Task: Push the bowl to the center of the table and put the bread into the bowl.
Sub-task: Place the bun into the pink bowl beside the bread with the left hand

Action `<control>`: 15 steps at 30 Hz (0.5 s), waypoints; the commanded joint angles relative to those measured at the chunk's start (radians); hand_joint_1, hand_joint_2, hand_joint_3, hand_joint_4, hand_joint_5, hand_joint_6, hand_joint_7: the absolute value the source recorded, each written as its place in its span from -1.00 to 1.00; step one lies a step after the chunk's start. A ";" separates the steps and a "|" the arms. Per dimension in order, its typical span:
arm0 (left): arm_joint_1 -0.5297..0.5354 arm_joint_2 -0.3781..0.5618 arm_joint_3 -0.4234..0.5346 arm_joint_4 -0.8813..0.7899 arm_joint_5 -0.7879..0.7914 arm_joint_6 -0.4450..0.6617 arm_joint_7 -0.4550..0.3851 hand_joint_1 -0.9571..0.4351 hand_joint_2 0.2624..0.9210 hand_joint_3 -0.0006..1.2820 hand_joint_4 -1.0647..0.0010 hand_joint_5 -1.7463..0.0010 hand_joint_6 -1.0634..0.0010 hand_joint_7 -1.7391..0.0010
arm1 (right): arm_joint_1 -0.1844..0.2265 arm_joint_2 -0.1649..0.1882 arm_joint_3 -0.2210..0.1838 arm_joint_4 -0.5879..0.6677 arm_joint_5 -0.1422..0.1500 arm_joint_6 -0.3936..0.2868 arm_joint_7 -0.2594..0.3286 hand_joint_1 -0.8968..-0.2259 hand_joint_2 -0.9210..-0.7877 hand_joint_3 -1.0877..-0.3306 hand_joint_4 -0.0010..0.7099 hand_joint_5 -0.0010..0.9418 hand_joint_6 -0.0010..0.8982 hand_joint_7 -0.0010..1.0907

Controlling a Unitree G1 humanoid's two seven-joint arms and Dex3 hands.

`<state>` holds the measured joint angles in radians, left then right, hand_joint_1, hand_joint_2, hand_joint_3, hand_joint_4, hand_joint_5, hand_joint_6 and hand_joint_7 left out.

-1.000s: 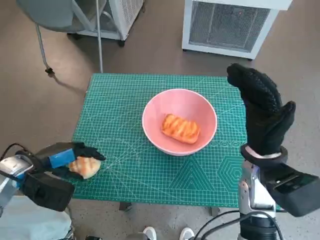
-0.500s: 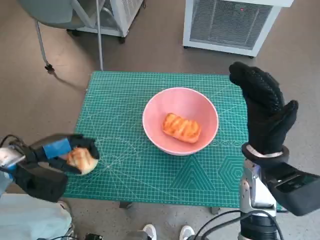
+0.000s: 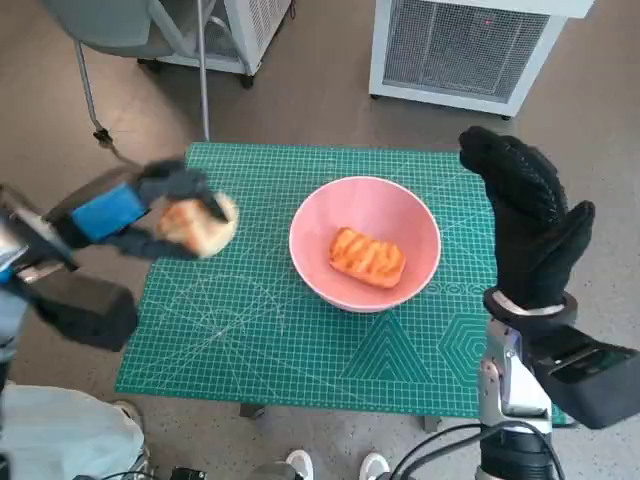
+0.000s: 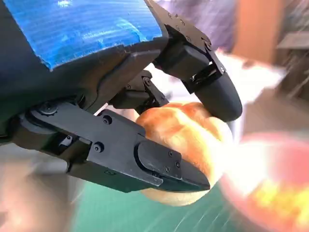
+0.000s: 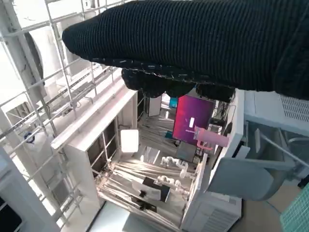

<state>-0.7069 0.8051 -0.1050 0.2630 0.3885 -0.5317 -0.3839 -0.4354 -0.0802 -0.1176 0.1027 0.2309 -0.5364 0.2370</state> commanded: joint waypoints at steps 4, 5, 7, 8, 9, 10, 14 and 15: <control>-0.147 -0.155 -0.085 -0.002 0.021 0.018 -0.007 0.38 1.00 -0.81 -0.04 -0.43 -0.21 -0.39 | 0.000 -0.005 0.004 0.023 -0.002 -0.005 0.011 0.28 -1.00 0.22 0.04 -0.93 -1.00 0.44; -0.170 -0.177 -0.101 0.013 0.027 0.012 -0.008 0.38 1.00 -0.81 -0.04 -0.43 -0.21 -0.39 | 0.002 -0.006 0.005 0.022 -0.002 -0.005 0.011 0.28 -1.00 0.22 0.04 -0.93 -1.00 0.44; -0.206 -0.212 -0.128 0.042 0.041 0.002 -0.006 0.38 1.00 -0.81 -0.04 -0.41 -0.21 -0.40 | 0.005 -0.006 0.006 0.021 -0.003 -0.007 0.011 0.28 -1.00 0.22 0.04 -0.93 -1.00 0.44; -0.220 -0.226 -0.139 0.055 0.048 -0.002 -0.004 0.38 1.00 -0.81 -0.04 -0.41 -0.21 -0.41 | 0.006 -0.006 0.007 0.020 -0.004 -0.008 0.011 0.28 -1.00 0.22 0.04 -0.93 -1.00 0.44; -0.239 -0.246 -0.154 0.074 0.056 -0.008 -0.002 0.38 1.00 -0.81 -0.04 -0.41 -0.21 -0.41 | 0.010 -0.006 0.008 0.016 -0.005 -0.008 0.011 0.28 -1.00 0.22 0.04 -0.93 -1.00 0.44; -0.252 -0.260 -0.164 0.089 0.062 -0.014 0.000 0.38 1.00 -0.81 -0.04 -0.40 -0.21 -0.42 | 0.013 -0.006 0.009 0.013 -0.006 -0.008 0.010 0.28 -1.00 0.22 0.04 -0.93 -1.00 0.44; -0.306 -0.320 -0.209 0.176 0.094 -0.042 0.014 0.38 1.00 -0.83 -0.09 -0.38 -0.20 -0.42 | 0.024 -0.007 0.011 0.001 -0.010 -0.010 0.008 0.28 -1.00 0.22 0.03 -0.93 -1.00 0.44; -0.318 -0.334 -0.222 0.200 0.104 -0.046 0.017 0.38 1.00 -0.83 -0.11 -0.37 -0.19 -0.42 | 0.028 -0.008 0.010 -0.002 -0.010 -0.011 0.008 0.28 -1.00 0.22 0.03 -0.93 -1.00 0.44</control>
<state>-0.9813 0.5056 -0.2912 0.3963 0.4620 -0.5633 -0.3793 -0.4366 -0.0829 -0.1088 0.1063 0.2294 -0.5495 0.2406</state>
